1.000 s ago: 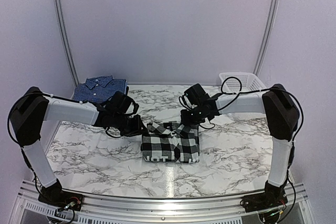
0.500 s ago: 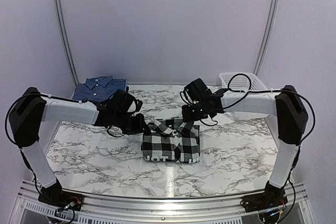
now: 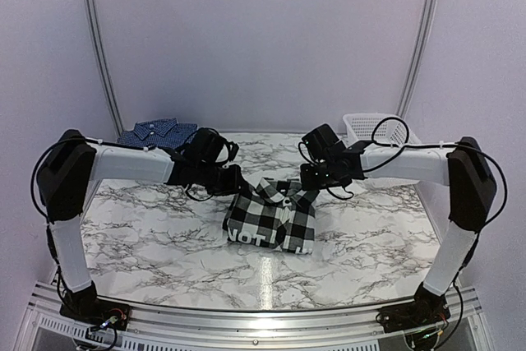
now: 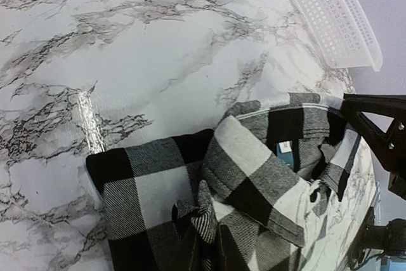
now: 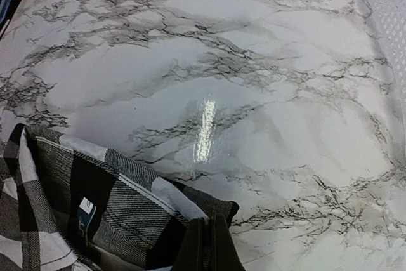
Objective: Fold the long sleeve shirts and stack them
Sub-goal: Smooth out the square-folded shirt at the center of the board.
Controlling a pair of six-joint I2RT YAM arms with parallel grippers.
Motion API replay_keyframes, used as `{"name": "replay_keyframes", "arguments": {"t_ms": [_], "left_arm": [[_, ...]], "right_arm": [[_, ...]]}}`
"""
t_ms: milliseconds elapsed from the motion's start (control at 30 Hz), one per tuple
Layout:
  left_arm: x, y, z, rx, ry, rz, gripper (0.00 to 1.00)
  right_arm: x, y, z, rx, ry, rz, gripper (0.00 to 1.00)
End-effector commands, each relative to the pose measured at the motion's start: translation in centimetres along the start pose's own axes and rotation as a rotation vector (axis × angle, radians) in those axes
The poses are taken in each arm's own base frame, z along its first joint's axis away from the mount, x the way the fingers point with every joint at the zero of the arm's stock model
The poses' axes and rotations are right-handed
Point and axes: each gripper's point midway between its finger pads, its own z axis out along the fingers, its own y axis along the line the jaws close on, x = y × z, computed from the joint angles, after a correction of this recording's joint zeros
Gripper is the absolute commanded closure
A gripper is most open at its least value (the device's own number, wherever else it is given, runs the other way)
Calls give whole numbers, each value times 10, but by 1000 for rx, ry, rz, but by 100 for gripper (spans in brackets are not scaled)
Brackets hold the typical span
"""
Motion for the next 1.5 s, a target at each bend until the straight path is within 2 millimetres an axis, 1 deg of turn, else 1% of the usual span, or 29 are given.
{"name": "replay_keyframes", "arguments": {"t_ms": [0,33,67,100,133,167,200,233,300,333,367,400,433,467,533,567,600,667,700,767,800,833,900,1000,1100,1200,1367,1467], "left_arm": [[-10,19,20,-28,1,-4,89],[-11,21,22,-27,2,-7,88],[-15,25,21,-33,-2,-12,80],[-17,24,17,-29,-7,-13,73],[-19,22,13,-26,-15,-10,63],[-22,22,6,-30,-29,-6,51],[-25,22,-1,-36,-46,-3,43],[-26,22,-8,-39,-56,-5,40],[-24,27,-23,-47,-70,-22,35],[-20,32,-29,-52,-70,-37,35],[-14,37,-34,-57,-67,-60,37],[-5,44,-38,-64,-53,-86,39],[-3,45,-43,-52,-67,-107,43],[5,49,-47,-44,-60,-126,47],[20,52,-51,-37,-37,-157,55],[31,55,-51,-31,-15,-173,58],[37,56,-50,-18,-7,-187,59],[48,54,-46,11,17,-211,62],[54,53,-44,16,33,-218,63],[63,50,-40,32,48,-222,64],[67,46,-38,53,56,-229,64],[71,42,-37,69,66,-235,64],[77,37,-33,73,79,-237,64],[82,37,-30,65,84,-246,68],[86,39,-26,46,85,-252,73],[91,41,-24,32,90,-253,76],[102,38,-19,23,112,-252,81],[107,36,-18,24,120,-250,83]], "right_arm": [[7,-18,26,54,23,33,100],[8,-19,29,57,28,32,100],[5,-17,34,50,26,25,100],[3,-16,35,49,28,20,100],[2,-15,34,50,28,17,100],[1,-16,33,51,27,13,99],[-1,-15,32,48,25,8,93],[-3,-15,29,46,22,4,86],[-11,-13,20,40,4,-4,65],[-15,-10,15,35,-5,-11,59],[-20,-6,9,25,-17,-17,55],[-25,-1,2,16,-32,-28,54],[-28,7,-5,3,-45,-41,54],[-31,17,-10,-15,-54,-55,53],[-35,44,-20,-76,-66,-86,53],[-35,59,-22,-109,-68,-101,52],[-36,75,-24,-140,-69,-118,52],[-33,104,-21,-186,-56,-152,52],[-36,120,-21,-209,-59,-166,52],[-32,144,-14,-225,-41,-202,53],[-30,154,-10,-234,-35,-215,53],[-23,166,-3,-244,-22,-229,53],[-18,181,6,-269,-6,-233,53],[-12,193,21,-273,20,-236,53],[-7,197,33,-249,41,-237,55],[-3,197,42,-231,59,-231,55],[1,191,48,-182,67,-226,55],[5,190,52,-170,76,-226,57]]}}
